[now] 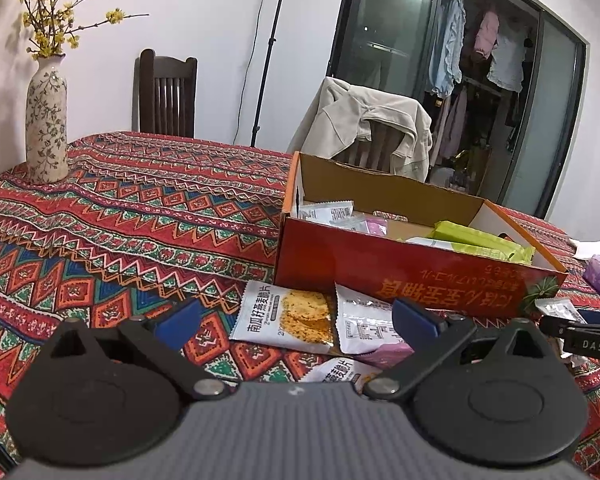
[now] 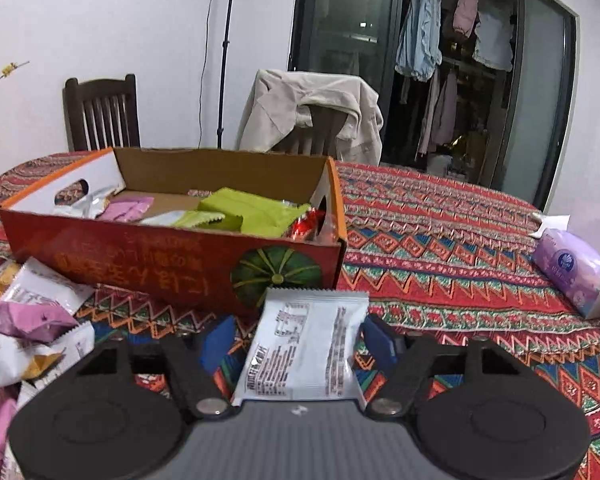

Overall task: Organize snacks
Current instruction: 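Move both tools back to the pile and grasp a white packet with the right tool, then grasp a cookie packet with the left tool while the right tool holds its white packet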

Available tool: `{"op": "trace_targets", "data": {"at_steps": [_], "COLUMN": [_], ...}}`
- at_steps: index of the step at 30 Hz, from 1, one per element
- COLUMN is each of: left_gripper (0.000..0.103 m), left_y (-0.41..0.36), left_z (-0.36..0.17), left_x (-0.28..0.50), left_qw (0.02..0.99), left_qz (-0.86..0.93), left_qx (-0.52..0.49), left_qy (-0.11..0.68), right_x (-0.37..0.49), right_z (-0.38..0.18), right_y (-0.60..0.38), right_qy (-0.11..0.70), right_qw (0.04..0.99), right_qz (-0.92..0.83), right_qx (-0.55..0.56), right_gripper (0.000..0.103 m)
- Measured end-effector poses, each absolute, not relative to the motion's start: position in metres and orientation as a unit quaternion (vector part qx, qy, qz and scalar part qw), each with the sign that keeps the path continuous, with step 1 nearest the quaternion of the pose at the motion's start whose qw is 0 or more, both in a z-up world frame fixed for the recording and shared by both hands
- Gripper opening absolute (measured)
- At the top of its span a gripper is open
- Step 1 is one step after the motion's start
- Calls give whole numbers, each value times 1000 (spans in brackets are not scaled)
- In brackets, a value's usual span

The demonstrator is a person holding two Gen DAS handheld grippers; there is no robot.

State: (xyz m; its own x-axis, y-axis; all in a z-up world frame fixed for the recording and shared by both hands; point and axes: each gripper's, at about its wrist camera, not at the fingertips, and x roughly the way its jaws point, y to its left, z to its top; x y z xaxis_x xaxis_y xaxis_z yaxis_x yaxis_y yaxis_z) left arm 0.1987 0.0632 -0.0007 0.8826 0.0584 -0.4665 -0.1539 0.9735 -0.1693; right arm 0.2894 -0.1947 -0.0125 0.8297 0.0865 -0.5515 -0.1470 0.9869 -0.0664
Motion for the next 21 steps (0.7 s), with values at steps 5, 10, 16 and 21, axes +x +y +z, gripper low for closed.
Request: {"op": "trace_targets", "data": {"at_steps": [5,10,16,21], "left_gripper": [103,103,103,103], "left_y": [63,63,63,68], "left_z": [-1,-2,-2,0], "left_x": [199,199,199,196], "left_qw": [965,965,965,963], "left_qz": [55,56,61,66], "left_qx": [-102,-101,-101,-115], "left_qy": [237,237,235,236], "right_x": [282,268,258,255], "right_z": [-11,-6,-1,-2], "right_y": [-197,-197,-198,-194], "right_qy": [265,225,197,189], "right_qw": [961,971,975,976], "right_qz": [63,75,93,97], "right_qx": [-50,-42,-37,-46], "right_gripper": [49,46,45,45]}}
